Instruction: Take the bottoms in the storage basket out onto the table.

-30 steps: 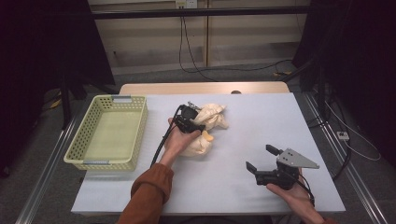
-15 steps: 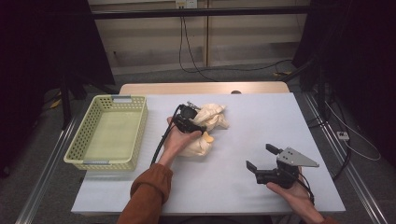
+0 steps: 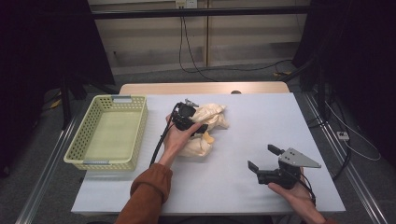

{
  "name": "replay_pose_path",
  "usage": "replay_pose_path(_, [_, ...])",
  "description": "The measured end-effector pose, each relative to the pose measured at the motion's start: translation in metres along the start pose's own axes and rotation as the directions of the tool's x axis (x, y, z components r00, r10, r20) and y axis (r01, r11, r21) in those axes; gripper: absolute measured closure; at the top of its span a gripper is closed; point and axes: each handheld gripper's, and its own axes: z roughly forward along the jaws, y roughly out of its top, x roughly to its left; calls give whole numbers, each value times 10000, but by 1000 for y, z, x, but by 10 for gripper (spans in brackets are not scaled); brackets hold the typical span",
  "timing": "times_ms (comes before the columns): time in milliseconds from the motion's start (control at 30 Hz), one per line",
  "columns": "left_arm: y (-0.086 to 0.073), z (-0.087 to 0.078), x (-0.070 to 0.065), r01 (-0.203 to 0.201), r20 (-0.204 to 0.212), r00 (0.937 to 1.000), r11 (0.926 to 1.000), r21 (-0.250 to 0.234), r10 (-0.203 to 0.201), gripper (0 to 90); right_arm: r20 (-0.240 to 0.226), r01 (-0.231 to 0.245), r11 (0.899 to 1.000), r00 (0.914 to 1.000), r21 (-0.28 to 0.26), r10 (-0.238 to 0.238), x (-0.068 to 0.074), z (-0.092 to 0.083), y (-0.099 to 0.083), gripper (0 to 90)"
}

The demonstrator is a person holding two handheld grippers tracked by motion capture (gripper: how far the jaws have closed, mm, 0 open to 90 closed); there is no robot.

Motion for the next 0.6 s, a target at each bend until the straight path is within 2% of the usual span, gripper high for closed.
replay_pose_path(100, [1, -4, -2, -47, -123, 9999, 9998, -186, 45, 89, -16, 27, 10000, 10000, -3, -27, 0, 1, 0, 37])
replay_pose_path(200, [3, -8, -4, -234, 174, 9996, 9990, -380, 241, 81, -63, 42, 10000, 10000, -20, -42, 1, 2, 1, 37])
replay_pose_path(367, [5, -14, -9, -478, 265, 9984, 9964, -700, 497, 70, -56, 44, 10000, 10000, 3, -44, 2, 2, 1, 37])
replay_pose_path(500, [7, -22, -13, -424, 230, 9987, 9920, -1187, 454, 71, -61, 72, 10000, 10000, 0, -72, 2, 1, 1, 37])
replay_pose_path(600, [8, -28, -14, -400, 362, 9983, 9878, -1503, 459, 75, -53, 64, 10000, 10000, -17, -64, 3, 1, 1, 37])
